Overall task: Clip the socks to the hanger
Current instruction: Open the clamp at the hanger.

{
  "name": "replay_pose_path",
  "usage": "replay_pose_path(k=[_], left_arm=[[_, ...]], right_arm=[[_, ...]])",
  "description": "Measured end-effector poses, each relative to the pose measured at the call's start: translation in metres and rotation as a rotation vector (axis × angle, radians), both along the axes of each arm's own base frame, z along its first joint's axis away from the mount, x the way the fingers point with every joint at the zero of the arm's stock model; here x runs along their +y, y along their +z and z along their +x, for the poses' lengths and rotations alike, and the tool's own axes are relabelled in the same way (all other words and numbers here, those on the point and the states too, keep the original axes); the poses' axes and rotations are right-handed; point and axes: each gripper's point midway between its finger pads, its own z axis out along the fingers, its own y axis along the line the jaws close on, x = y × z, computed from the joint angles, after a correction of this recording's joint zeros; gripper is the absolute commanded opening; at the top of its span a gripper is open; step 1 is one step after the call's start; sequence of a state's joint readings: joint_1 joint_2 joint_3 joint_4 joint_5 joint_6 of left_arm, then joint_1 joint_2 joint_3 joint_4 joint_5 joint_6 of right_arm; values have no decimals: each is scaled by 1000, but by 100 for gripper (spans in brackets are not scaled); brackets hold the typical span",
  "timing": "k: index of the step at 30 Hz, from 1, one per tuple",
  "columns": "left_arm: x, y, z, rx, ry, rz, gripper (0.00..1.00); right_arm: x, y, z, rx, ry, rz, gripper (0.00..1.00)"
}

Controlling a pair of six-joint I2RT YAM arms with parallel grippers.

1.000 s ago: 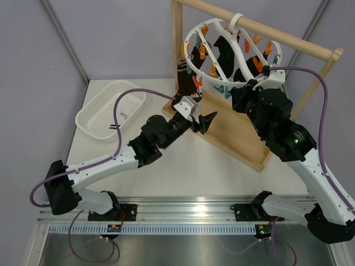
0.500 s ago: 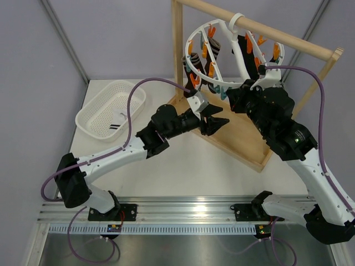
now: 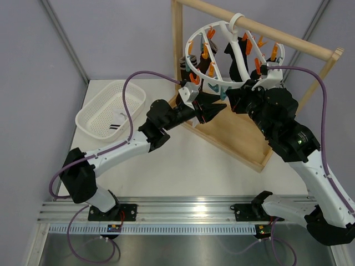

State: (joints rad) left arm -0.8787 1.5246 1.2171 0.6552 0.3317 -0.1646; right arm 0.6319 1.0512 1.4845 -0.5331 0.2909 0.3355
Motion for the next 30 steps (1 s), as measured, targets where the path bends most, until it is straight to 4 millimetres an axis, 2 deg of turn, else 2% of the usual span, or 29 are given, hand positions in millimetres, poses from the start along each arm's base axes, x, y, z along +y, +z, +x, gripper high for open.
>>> replay_pose_path(k=[4,10,19,21,25,30], left_arm=[[-4,3,-3,-13,-30,-22,37],[-11,-8,-4,11,-65,-11,30],[-11,-3,-6,13,-74,-33,30],[-11,-2,-7,18,-77,-40,36],[-9,5,-9,18,-86,-69,40],[-6,5,-13,28,-95,-91,39]], right_arm=[[-1,3,-3,-8,5,6,2],[0,5,-6,-11,22,11,2],[3,7,-7,-13,32,26,2],[3,7,-7,-14,33,30,2],[4,8,-8,-13,41,38,2],[6,7,-8,-11,48,42,2]])
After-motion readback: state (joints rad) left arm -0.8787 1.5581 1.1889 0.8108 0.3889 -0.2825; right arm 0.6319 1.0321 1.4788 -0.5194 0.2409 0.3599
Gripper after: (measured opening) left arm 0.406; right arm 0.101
